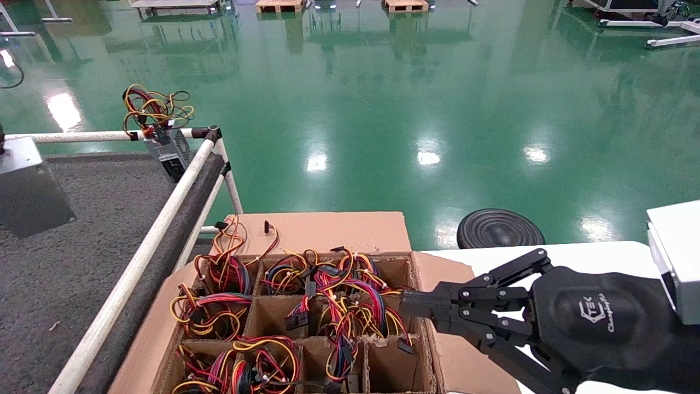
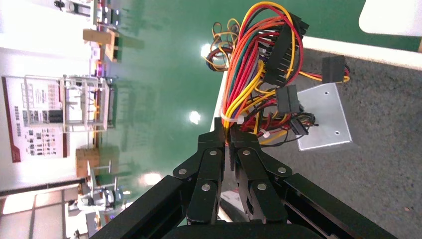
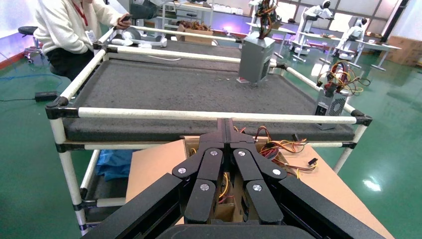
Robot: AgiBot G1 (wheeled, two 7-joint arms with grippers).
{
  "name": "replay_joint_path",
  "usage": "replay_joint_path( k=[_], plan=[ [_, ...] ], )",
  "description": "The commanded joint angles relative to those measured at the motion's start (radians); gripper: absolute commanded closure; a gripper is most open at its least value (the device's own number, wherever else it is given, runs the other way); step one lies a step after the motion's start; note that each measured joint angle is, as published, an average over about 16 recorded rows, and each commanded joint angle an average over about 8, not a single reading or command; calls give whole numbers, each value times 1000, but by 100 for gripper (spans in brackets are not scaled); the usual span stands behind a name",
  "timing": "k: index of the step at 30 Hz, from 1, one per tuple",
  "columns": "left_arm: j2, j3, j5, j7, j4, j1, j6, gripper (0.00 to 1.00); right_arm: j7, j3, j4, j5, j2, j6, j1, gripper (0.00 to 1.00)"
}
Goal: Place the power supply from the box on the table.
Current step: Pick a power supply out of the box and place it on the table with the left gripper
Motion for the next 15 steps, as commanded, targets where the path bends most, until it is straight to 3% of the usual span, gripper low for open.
replay_joint_path(
  k=[1,15],
  plan=[
    [-3,-1,10,-5,-1,-6,2,100,0,0,0,0,0,0,0,100],
    [-16,17,12,2,55,-1,15,100,0,0,0,0,0,0,0,100]
  ],
)
